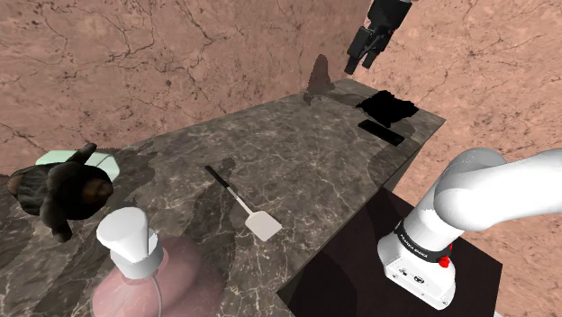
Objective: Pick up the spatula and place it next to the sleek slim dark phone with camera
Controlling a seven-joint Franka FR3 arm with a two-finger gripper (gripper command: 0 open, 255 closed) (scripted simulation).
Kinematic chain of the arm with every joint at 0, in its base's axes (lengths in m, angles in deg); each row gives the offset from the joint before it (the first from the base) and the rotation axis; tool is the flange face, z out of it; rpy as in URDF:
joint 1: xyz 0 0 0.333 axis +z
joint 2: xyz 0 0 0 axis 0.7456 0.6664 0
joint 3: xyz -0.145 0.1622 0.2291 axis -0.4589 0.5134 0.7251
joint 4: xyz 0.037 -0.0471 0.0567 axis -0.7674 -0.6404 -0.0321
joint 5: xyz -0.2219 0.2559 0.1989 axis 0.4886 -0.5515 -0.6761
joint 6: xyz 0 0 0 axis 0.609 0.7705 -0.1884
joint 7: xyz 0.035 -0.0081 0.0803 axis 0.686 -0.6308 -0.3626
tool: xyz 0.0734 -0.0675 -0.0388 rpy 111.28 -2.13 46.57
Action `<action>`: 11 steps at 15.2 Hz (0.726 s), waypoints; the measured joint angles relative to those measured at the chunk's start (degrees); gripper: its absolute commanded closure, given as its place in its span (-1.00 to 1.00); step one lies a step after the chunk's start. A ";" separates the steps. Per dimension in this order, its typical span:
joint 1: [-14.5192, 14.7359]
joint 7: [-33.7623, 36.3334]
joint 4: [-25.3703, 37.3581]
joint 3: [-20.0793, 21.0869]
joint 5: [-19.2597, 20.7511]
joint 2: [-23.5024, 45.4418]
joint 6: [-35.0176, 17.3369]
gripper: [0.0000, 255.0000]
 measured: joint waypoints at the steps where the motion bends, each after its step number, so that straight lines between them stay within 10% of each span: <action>1: 0.00 0.00 0.00 0.00 0.00 0.00 0.00 -1.00; 11: 3.18 10.79 -6.79 9.90 -5.07 3.73 -8.93 -1.00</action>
